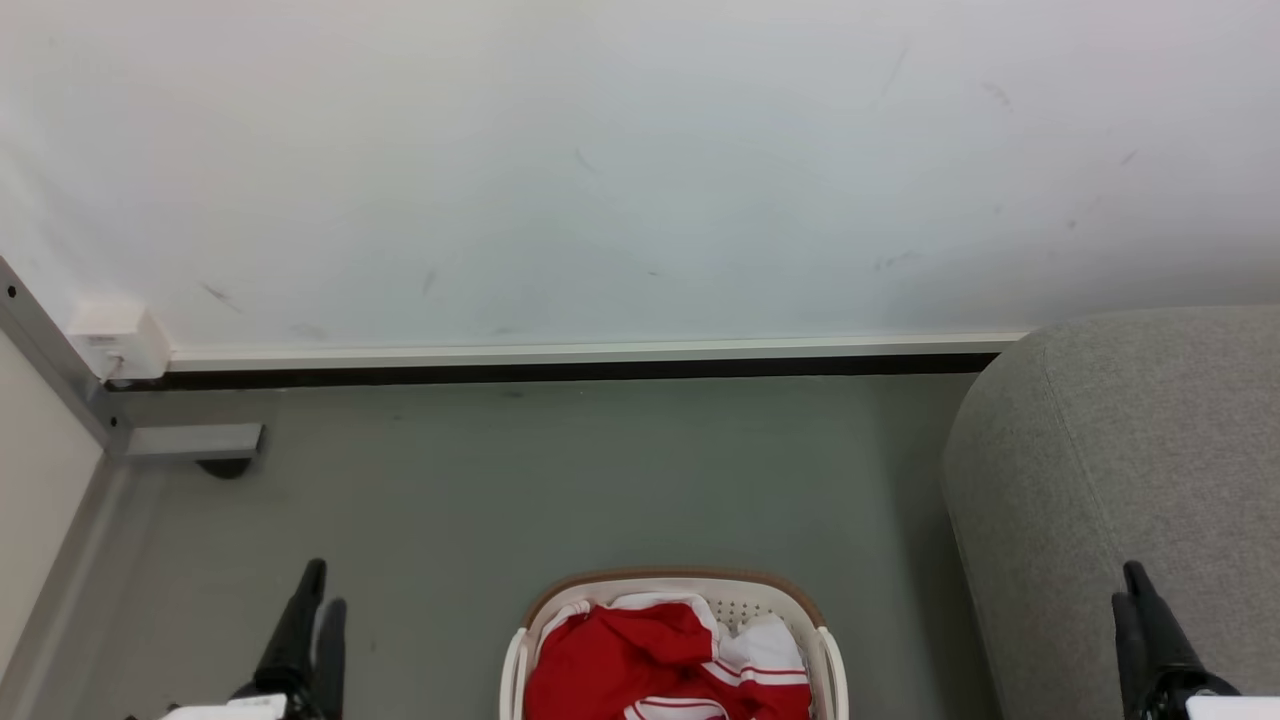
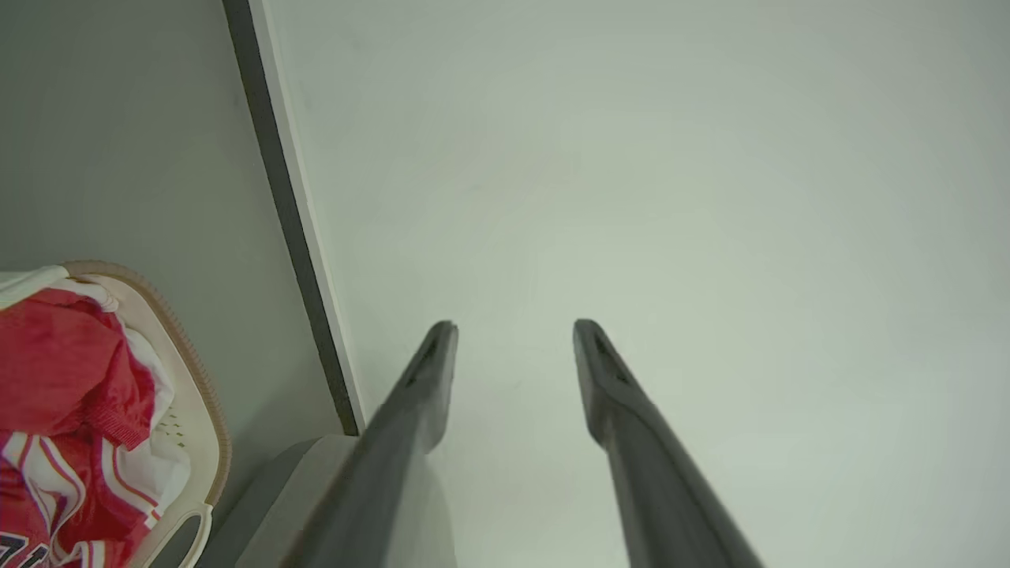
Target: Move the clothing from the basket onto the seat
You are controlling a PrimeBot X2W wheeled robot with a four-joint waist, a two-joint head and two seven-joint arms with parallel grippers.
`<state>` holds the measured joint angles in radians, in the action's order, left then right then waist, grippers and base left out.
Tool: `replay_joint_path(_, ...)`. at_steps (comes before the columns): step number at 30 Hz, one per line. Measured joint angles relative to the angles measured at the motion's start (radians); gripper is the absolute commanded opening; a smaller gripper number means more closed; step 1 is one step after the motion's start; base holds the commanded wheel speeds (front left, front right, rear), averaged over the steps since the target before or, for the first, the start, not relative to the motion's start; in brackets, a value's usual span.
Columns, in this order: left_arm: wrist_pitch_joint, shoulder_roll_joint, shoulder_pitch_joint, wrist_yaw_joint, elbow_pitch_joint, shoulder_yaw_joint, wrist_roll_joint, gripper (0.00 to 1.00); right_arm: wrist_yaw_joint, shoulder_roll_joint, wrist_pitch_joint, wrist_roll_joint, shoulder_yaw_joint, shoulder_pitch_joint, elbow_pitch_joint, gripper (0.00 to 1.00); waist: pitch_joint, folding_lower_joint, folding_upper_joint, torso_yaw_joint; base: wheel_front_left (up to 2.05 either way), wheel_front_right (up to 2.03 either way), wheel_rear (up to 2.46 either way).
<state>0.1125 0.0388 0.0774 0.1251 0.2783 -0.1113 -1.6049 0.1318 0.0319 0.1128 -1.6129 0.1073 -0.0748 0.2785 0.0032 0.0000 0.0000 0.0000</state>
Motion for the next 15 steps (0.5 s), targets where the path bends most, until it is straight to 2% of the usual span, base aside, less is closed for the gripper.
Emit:
replay_joint_path(6, -0.027, -0.001, -0.007, -0.002, 0.008, 0.025, 0.01, 1.0, 0.0, 0.0, -0.027, 0.034, -0.005, 0.016, -0.001, 1.0, 0.001, 0.0, 0.0, 0.001, 0.0, 0.0, 0.0)
replay_joint_path(15, -0.072, -0.001, -0.006, -0.002, 0.012, 0.051, 0.09, 1.0, 0.0, 0.0, -0.071, 0.245, -0.001, 0.038, -0.043, 1.0, 0.003, 0.0, 0.0, 0.006, 0.0, 0.0, 0.0)
